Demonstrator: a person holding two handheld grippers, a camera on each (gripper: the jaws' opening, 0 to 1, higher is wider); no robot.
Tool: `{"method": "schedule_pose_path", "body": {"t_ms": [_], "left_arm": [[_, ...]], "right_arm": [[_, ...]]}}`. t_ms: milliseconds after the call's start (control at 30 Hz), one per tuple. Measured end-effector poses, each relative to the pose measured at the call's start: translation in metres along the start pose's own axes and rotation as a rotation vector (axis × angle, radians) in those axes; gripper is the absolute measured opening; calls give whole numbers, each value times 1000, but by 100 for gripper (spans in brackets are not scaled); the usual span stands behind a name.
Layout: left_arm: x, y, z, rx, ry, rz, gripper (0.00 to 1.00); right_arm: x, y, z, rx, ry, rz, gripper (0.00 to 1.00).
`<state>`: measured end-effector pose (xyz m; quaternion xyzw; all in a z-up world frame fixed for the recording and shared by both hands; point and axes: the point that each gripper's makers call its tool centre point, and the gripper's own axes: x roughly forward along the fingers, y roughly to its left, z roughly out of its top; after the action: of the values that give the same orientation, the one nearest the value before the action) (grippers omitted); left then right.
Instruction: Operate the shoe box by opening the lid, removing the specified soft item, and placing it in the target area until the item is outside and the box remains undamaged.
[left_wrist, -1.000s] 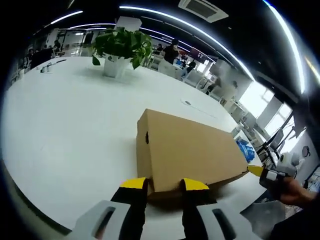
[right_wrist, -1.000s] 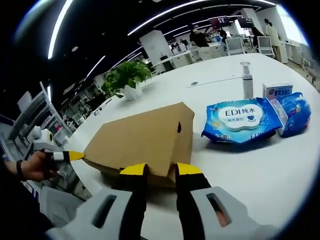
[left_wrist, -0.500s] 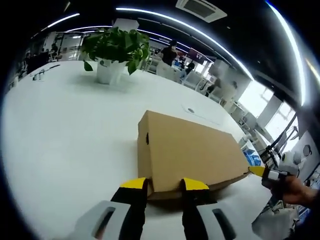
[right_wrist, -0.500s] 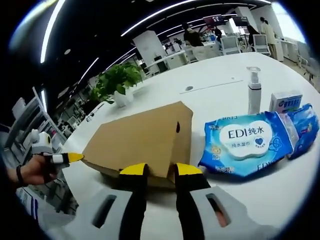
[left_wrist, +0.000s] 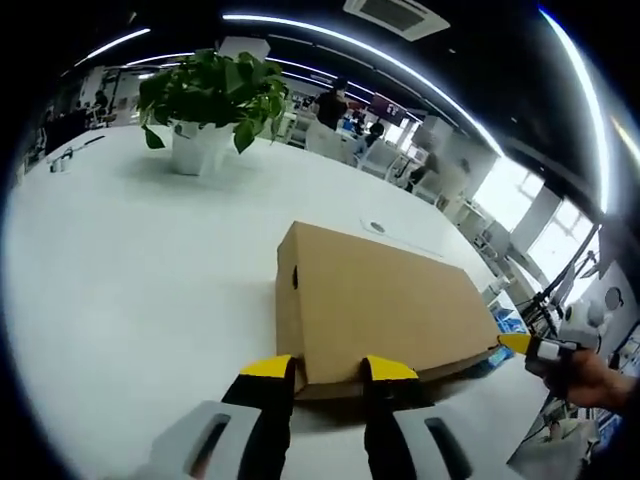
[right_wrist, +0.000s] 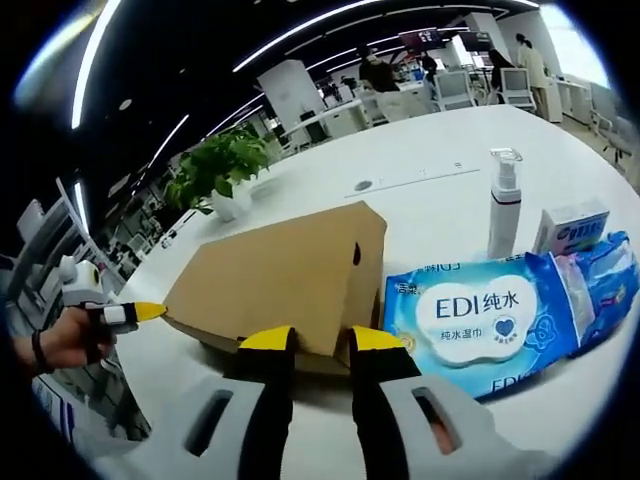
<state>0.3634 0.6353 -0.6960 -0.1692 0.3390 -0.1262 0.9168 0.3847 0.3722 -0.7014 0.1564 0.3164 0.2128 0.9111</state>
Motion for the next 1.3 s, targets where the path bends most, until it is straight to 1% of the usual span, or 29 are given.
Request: {"method": "schedule_pose_path", "body": {"t_ms": [367, 567, 767, 967, 1033, 1100, 1133, 1167, 1200, 1233, 1300], "left_arm": [[-2, -2, 0, 3, -4, 9, 27], [-3, -2, -1, 5, -19, 7, 27], [-2, -1, 0, 27, -23, 12, 26], [-2, -2, 1, 11, -10, 19, 27], [-3, -1, 1, -7, 5, 20, 27], [-6, -1, 2, 21, 6, 25, 25], [-8, -1, 9, 58, -33, 38, 25], [-9, 0, 14, 69, -66, 38, 25], [-14, -5, 15, 62, -75, 17, 26], [-17, -7, 16, 63, -82, 12, 28], [-24, -9, 17, 72, -97, 9, 31]], "right_arm": [[-1, 0, 0, 15, -15, -9, 19], [-1, 0, 0, 24, -24, -12, 19], [-1, -1, -1, 37, -38, -16, 19], [-1, -1, -1, 47, -24, 2, 20], [-1, -2, 0, 60, -10, 20, 20], [-4, -3, -3, 90, 26, 42, 20], [-6, -5, 0, 80, 17, 34, 21], [-12, -8, 2, 33, 10, 19, 22], [-16, -8, 6, 0, -7, 23, 23], [-23, -8, 6, -4, -15, 33, 23], [-32, -13, 3, -30, -4, 40, 24]]}}
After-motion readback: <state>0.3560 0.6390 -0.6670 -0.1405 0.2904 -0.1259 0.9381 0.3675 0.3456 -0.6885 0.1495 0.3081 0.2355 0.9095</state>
